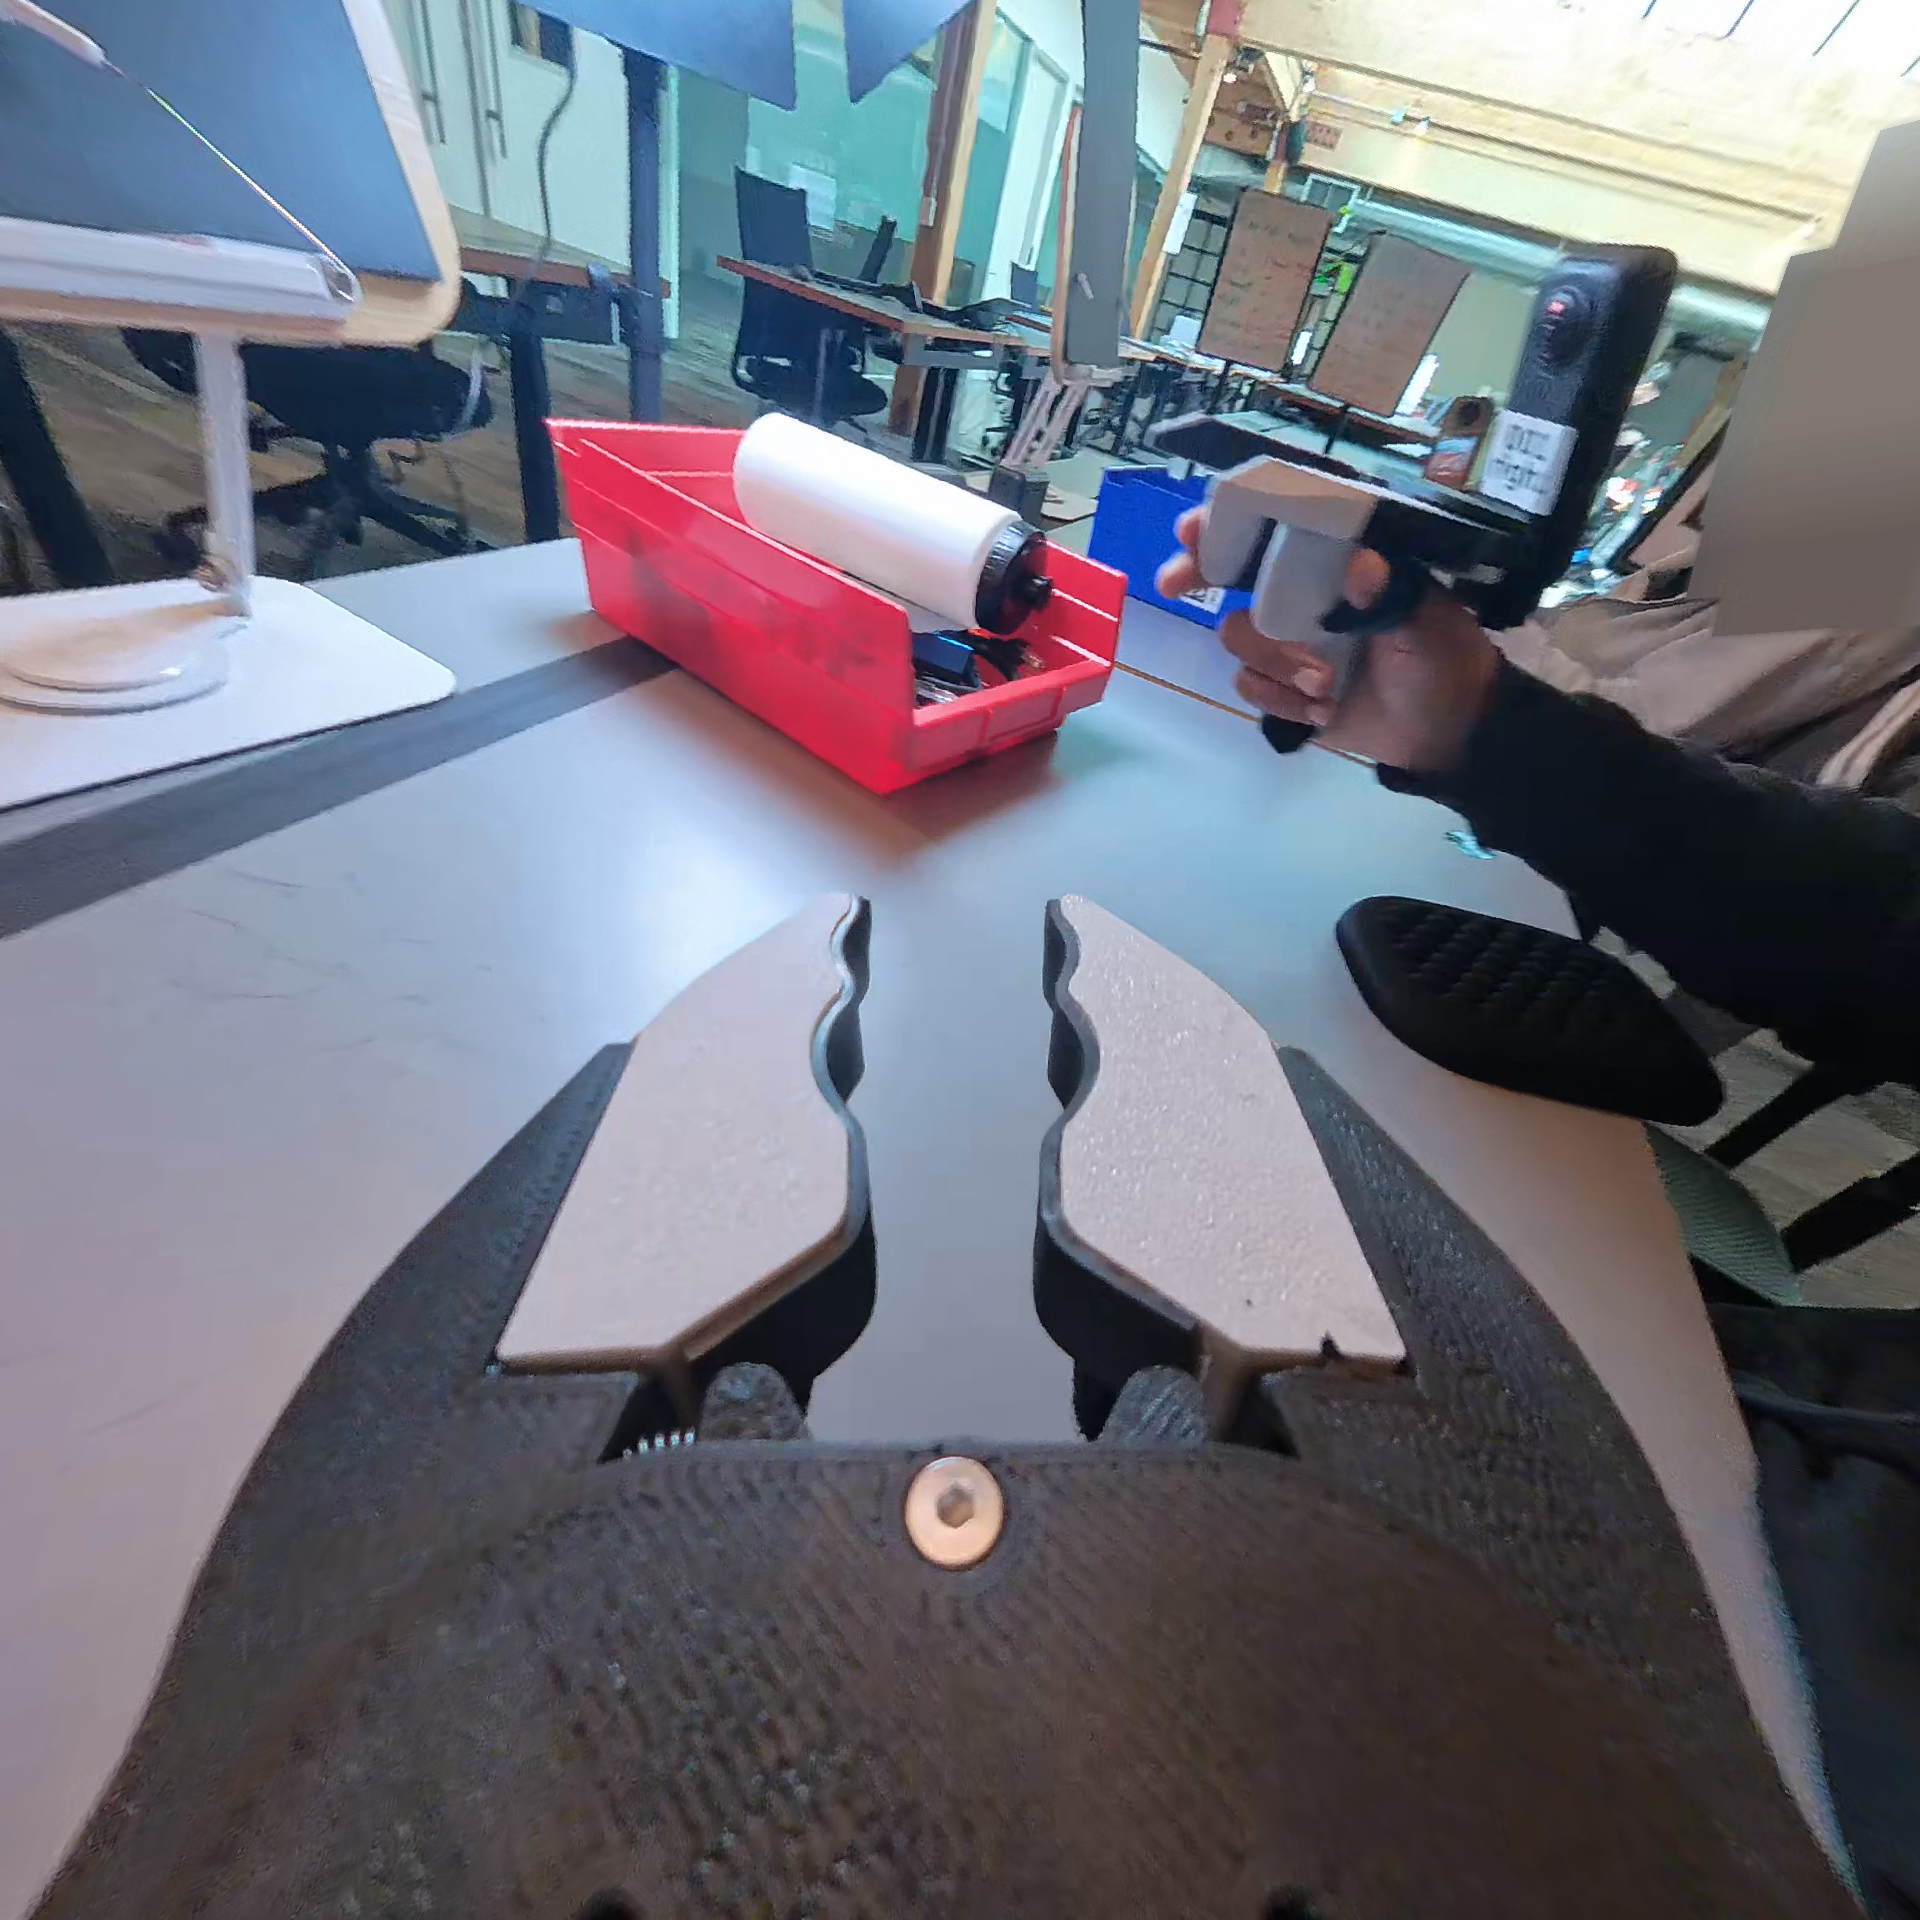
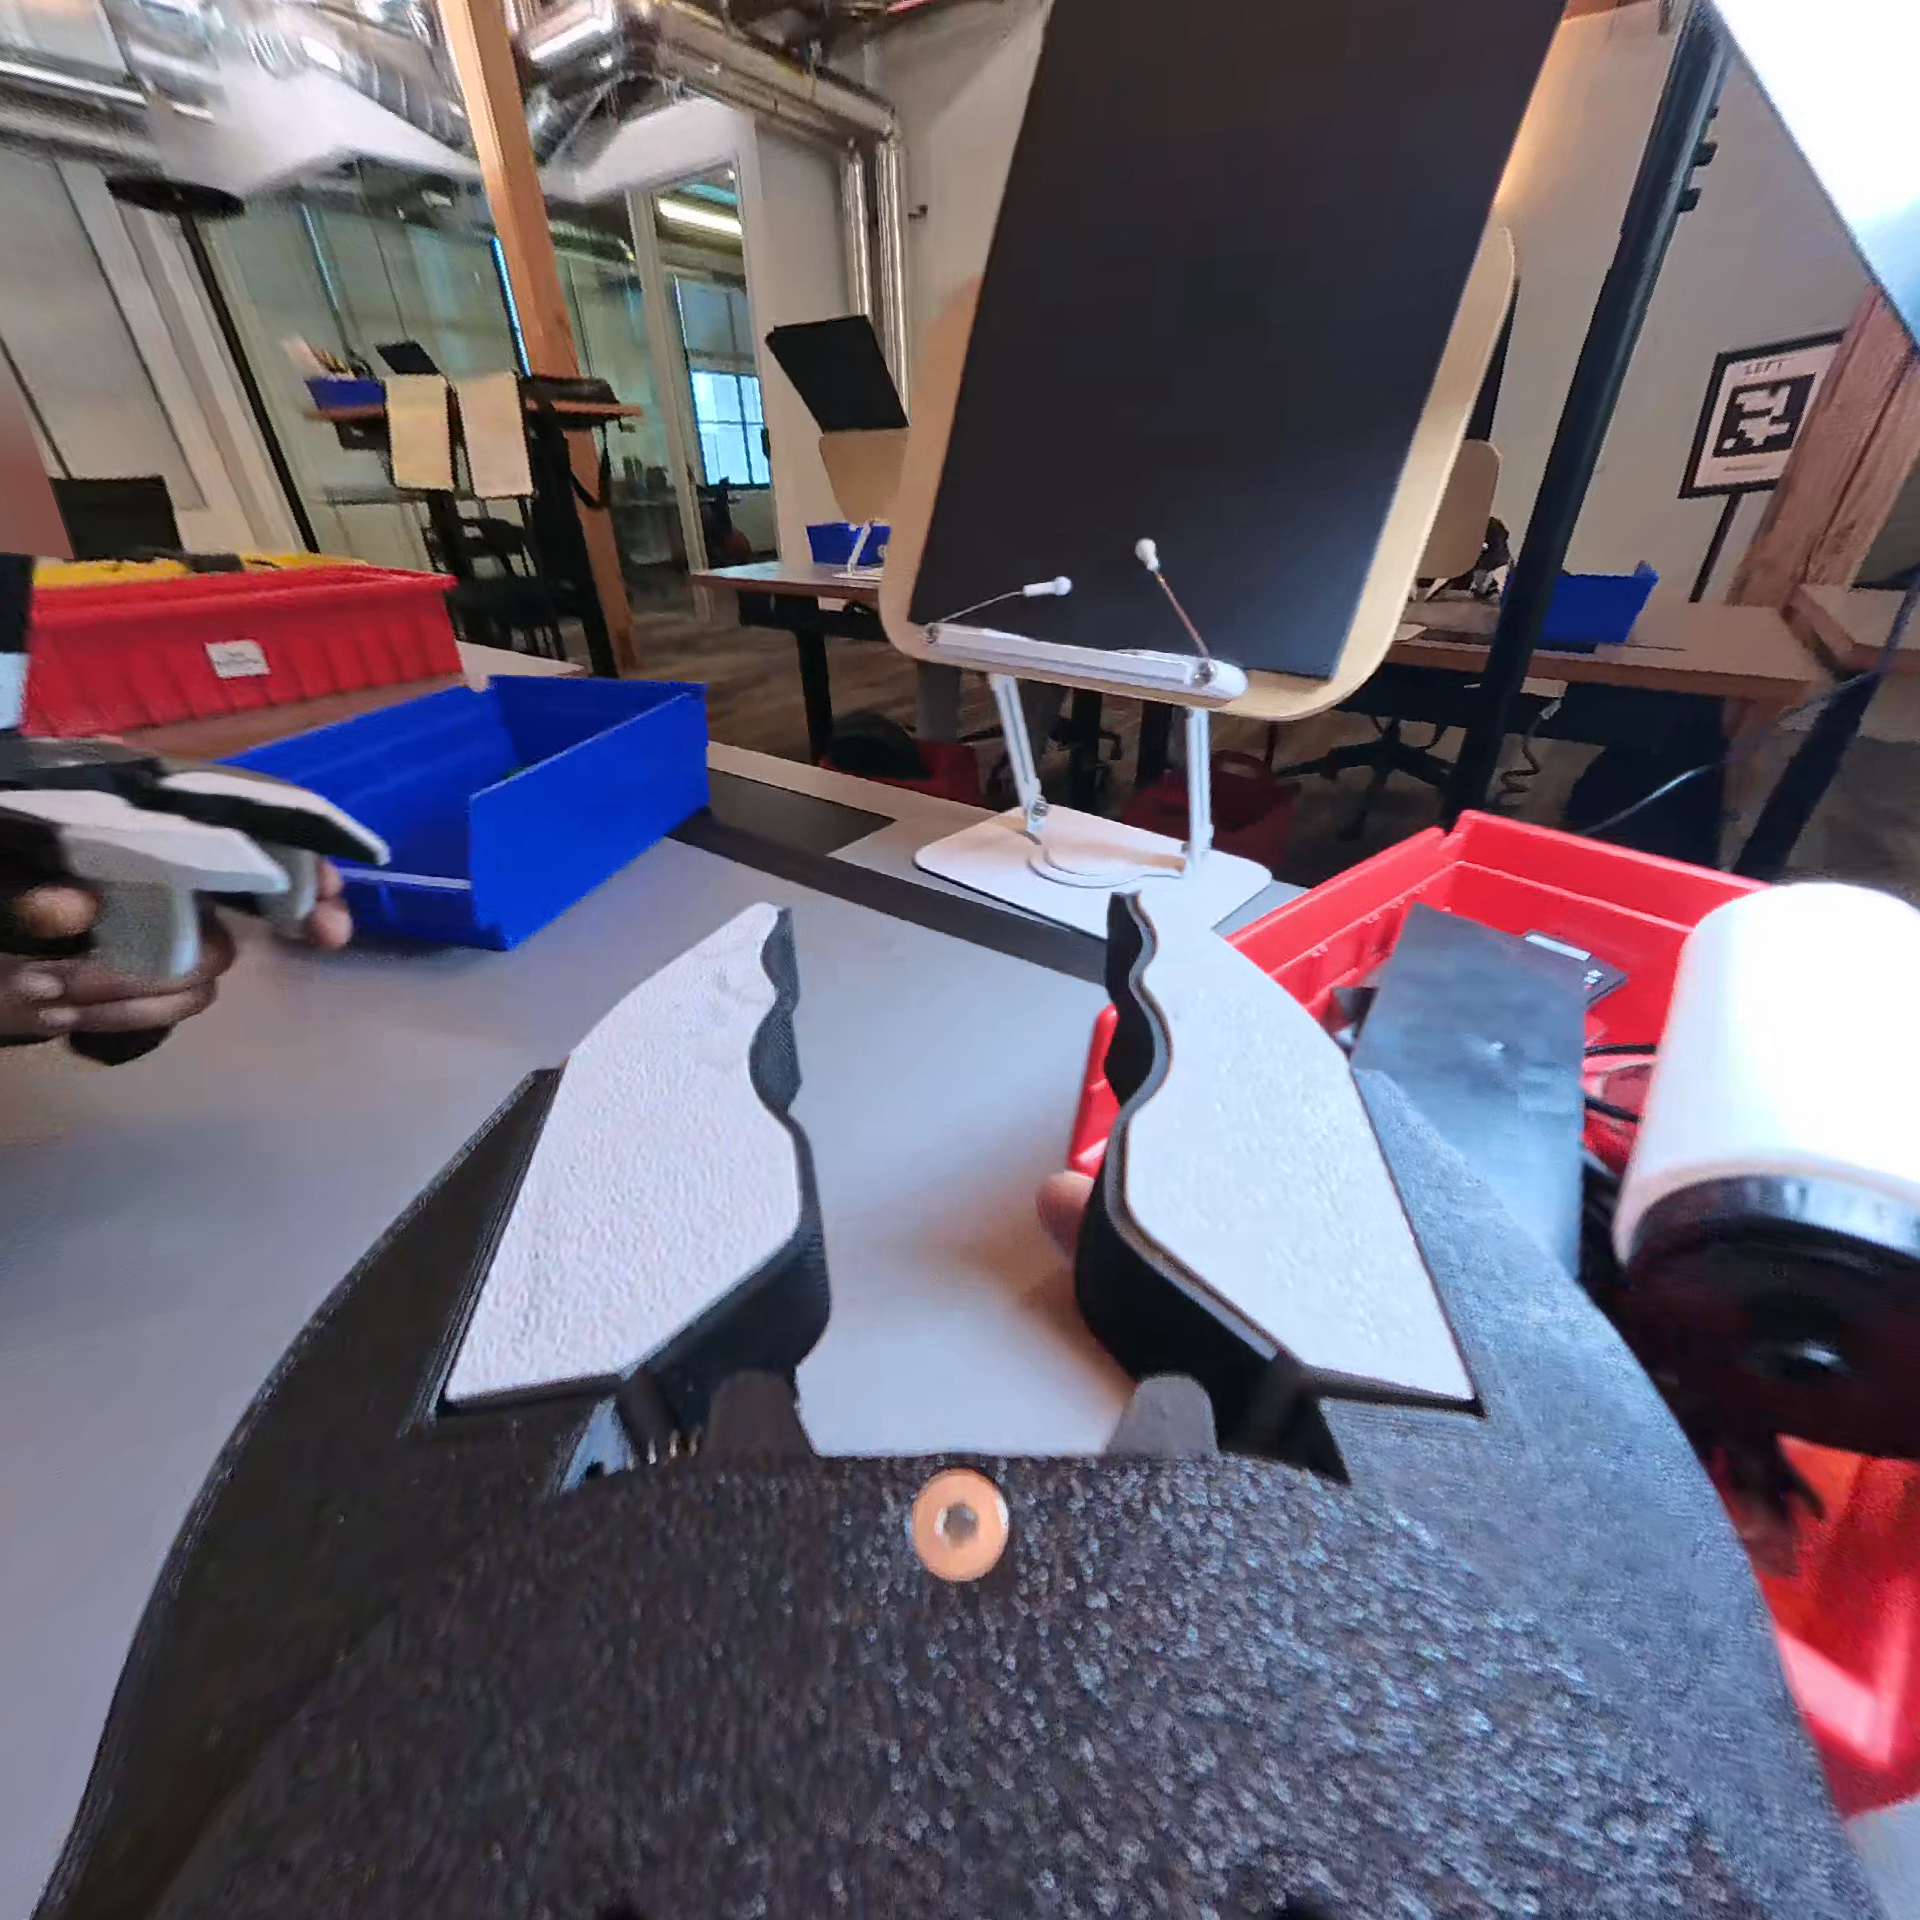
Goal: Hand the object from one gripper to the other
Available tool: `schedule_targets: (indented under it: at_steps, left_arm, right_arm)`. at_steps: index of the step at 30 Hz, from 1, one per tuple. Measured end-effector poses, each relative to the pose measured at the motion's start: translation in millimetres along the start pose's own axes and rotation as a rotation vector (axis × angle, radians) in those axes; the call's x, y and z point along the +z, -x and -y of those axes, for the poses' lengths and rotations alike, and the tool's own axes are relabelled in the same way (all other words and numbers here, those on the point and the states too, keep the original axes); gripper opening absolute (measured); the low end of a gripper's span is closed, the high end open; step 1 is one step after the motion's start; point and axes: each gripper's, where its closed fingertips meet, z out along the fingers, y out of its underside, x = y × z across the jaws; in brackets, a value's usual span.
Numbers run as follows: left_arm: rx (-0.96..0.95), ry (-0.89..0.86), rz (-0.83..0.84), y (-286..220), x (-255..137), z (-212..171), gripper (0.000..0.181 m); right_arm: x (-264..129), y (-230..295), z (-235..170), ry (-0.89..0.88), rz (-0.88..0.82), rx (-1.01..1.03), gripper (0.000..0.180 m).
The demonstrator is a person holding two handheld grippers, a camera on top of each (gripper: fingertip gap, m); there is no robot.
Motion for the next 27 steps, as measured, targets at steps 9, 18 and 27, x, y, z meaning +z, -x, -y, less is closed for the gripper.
schedule_targets:
  at_steps: [9,18,27]
  left_arm:
    - [0.316,0.194,0.559,138.0,-108.8,64.8,0.032]
    - [-0.177,0.358,1.014,321.5,-199.1,46.1,0.033]
    - [-0.436,0.458,1.253,393.5,-204.6,-14.9,0.032]
  right_arm:
    - [-17.6,26.7,-38.5,0.023,0.030,0.049,0.053]
    - [-9.1,34.0,-56.4,0.036,0.068,0.077,0.050]
    - [-13.3,46.9,-64.0,0.042,0.129,0.063,0.047]
